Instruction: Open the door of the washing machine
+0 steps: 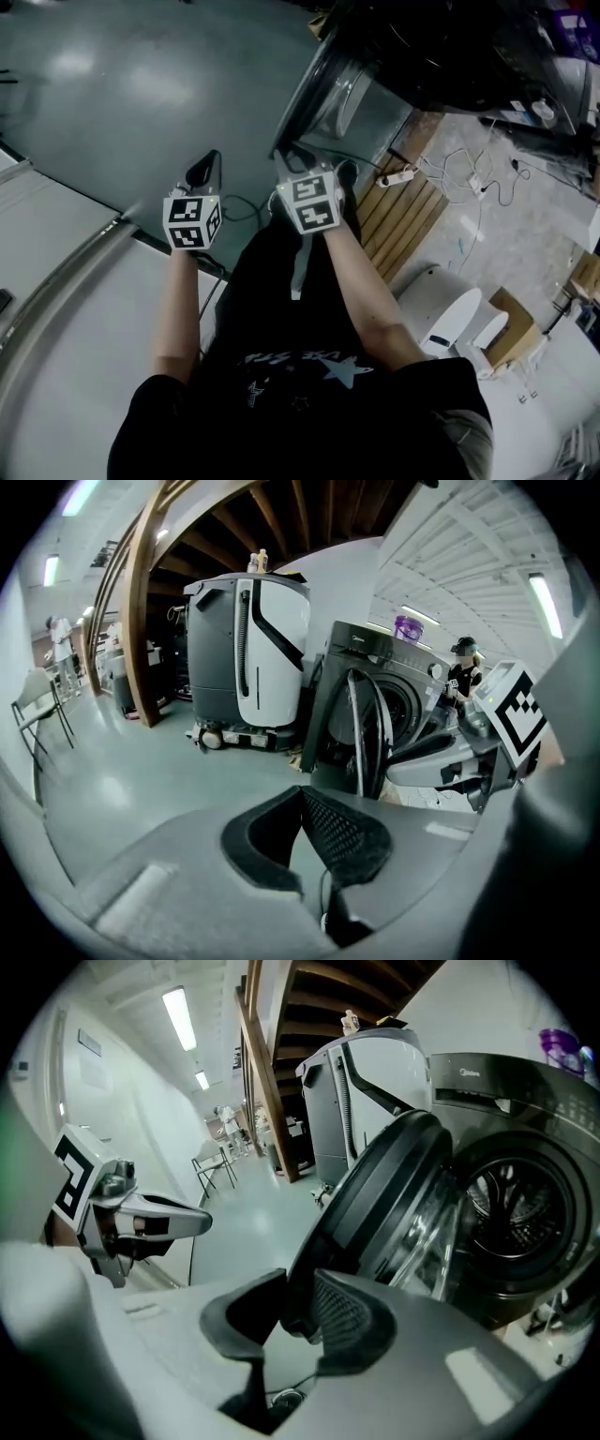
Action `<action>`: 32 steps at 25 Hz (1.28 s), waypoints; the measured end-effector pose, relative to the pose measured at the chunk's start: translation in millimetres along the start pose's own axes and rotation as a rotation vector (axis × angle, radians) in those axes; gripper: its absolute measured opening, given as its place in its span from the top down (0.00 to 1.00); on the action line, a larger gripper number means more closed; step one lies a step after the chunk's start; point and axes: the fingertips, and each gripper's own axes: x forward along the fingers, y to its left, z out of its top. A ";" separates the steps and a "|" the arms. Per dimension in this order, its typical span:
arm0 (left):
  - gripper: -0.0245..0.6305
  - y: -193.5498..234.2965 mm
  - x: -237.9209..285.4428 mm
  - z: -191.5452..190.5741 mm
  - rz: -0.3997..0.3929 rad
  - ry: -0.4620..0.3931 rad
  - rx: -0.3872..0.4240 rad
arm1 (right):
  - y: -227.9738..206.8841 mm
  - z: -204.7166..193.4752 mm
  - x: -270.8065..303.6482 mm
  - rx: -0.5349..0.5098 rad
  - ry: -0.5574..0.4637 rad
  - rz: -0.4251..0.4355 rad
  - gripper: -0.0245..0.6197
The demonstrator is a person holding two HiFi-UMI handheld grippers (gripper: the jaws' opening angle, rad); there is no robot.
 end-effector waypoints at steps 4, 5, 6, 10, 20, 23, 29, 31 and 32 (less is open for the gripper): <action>0.95 9.6 -11.1 -6.1 0.011 -0.004 -0.035 | 8.4 15.7 -6.7 -0.011 -0.031 0.002 0.81; 0.95 9.1 -14.3 -7.4 0.007 -0.005 -0.039 | 7.8 16.5 -12.5 -0.010 -0.035 -0.007 0.81; 0.95 7.6 -17.5 -7.5 0.001 -0.006 -0.040 | 5.7 17.0 -19.8 -0.006 -0.037 -0.021 0.81; 0.95 -5.4 -21.6 10.0 -0.055 -0.021 -0.010 | -23.9 23.5 -60.0 0.031 -0.064 -0.130 0.83; 0.95 -55.9 -24.4 69.4 -0.168 -0.061 0.110 | -98.1 6.9 -180.1 0.230 -0.094 -0.350 0.93; 0.95 -76.9 -23.5 80.3 -0.202 -0.067 0.126 | -108.8 0.0 -210.6 0.232 -0.111 -0.396 0.95; 0.95 -131.9 -28.3 92.0 -0.281 -0.077 0.199 | -117.7 -15.9 -263.6 0.259 -0.162 -0.460 0.95; 0.95 -151.1 -35.6 91.7 -0.301 -0.083 0.215 | -114.7 -23.4 -283.1 0.280 -0.191 -0.470 0.95; 0.95 -161.1 -40.1 91.2 -0.311 -0.089 0.226 | -113.2 -27.7 -293.6 0.285 -0.205 -0.478 0.95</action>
